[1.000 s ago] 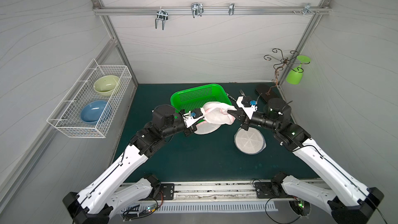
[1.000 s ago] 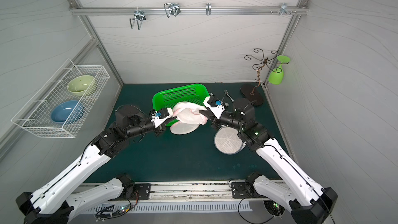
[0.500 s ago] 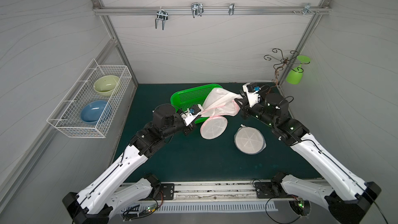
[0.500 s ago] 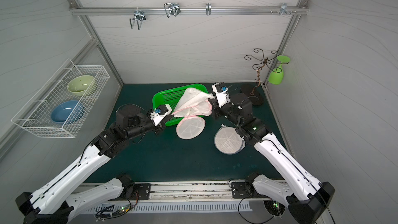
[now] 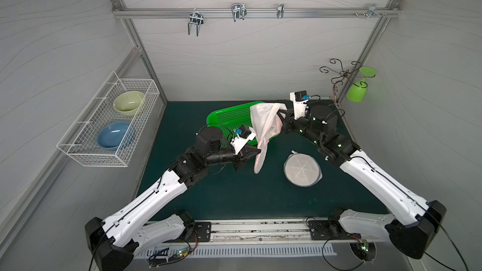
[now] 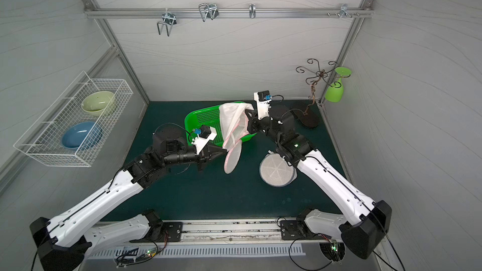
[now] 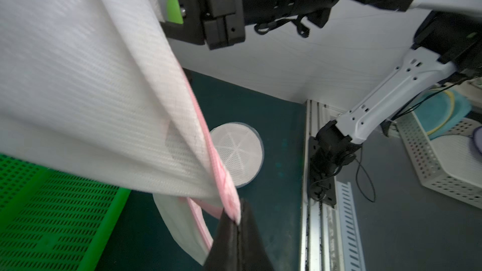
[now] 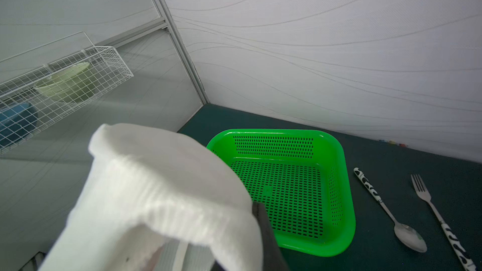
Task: Turn the laundry bag inside out
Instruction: Turn over the laundry bag.
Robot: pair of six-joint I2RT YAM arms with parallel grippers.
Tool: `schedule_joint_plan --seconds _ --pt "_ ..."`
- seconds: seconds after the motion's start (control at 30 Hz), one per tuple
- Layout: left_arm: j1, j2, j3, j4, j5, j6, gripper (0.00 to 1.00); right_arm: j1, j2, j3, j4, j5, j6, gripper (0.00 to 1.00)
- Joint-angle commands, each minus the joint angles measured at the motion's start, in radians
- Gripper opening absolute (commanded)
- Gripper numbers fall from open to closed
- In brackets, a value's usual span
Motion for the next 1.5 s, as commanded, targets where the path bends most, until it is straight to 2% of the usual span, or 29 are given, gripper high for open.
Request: schedule_joint_plan --seconds 0.0,0.03,0.07,0.13,0.2,0.27,0.3,0.37,0.43,0.47,0.53,0.63,0.7,0.77,0.8,1.0,1.1,1.23,1.47 --pt "-0.01 -0.011 0.009 0.117 0.162 -0.085 0.0 -0.004 -0.01 -0.007 0.11 0.038 -0.141 0.0" --pt "-0.01 -0.017 0.009 0.106 0.116 -0.076 0.0 -0.005 -0.02 -0.023 0.115 0.026 -0.165 0.0" --pt "-0.008 -0.029 0.011 0.083 0.049 -0.064 0.04 -0.01 -0.033 -0.043 0.117 0.017 -0.193 0.0" --pt "-0.01 -0.063 0.009 0.047 -0.18 -0.061 0.24 -0.024 -0.061 -0.087 0.116 -0.001 -0.25 0.0" --pt "-0.009 -0.116 -0.01 0.045 -0.442 -0.099 0.5 -0.049 -0.096 -0.131 0.099 -0.003 -0.307 0.0" --pt "-0.007 -0.165 -0.027 0.055 -0.653 -0.136 0.67 -0.075 -0.13 -0.162 0.072 -0.012 -0.367 0.0" --pt "-0.006 -0.182 -0.023 0.041 -0.742 -0.167 0.73 -0.085 -0.151 -0.18 0.057 -0.014 -0.408 0.0" --pt "0.005 -0.198 0.003 -0.019 -0.859 -0.24 0.78 -0.096 -0.184 -0.213 0.033 -0.016 -0.503 0.0" --pt "0.02 -0.197 0.044 -0.093 -0.924 -0.366 0.82 -0.096 -0.215 -0.24 0.011 -0.022 -0.605 0.0" --pt "0.032 -0.193 0.07 -0.133 -0.917 -0.433 0.82 -0.096 -0.227 -0.253 0.001 -0.044 -0.669 0.0" --pt "0.06 -0.18 0.109 -0.166 -0.812 -0.561 0.79 -0.097 -0.248 -0.273 -0.016 -0.121 -0.779 0.0" --pt "0.086 -0.14 0.138 -0.151 -0.634 -0.876 0.76 -0.087 -0.26 -0.289 -0.037 -0.229 -0.931 0.0" --pt "0.087 -0.108 0.139 -0.122 -0.539 -1.133 0.69 -0.066 -0.25 -0.288 -0.041 -0.241 -1.005 0.0" --pt "0.088 -0.088 0.141 -0.121 -0.497 -1.327 0.67 -0.043 -0.239 -0.287 -0.032 -0.243 -1.052 0.0" --pt "0.088 -0.086 0.14 -0.116 -0.49 -1.384 0.67 -0.034 -0.232 -0.286 -0.025 -0.253 -1.068 0.0" --pt "0.087 -0.128 0.099 -0.187 -0.554 -1.584 0.68 0.037 -0.193 -0.269 -0.001 -0.271 -1.124 0.0" --pt "0.088 -0.148 0.068 -0.27 -0.569 -1.676 0.61 0.066 -0.18 -0.257 -0.003 -0.262 -1.127 0.0" --pt "0.087 -0.181 0.009 -0.312 -0.57 -1.776 0.58 0.108 -0.17 -0.251 -0.001 -0.239 -1.113 0.0" --pt "0.088 -0.142 -0.028 -0.214 -0.49 -1.808 0.63 0.165 -0.143 -0.233 0.027 -0.214 -1.088 0.0"
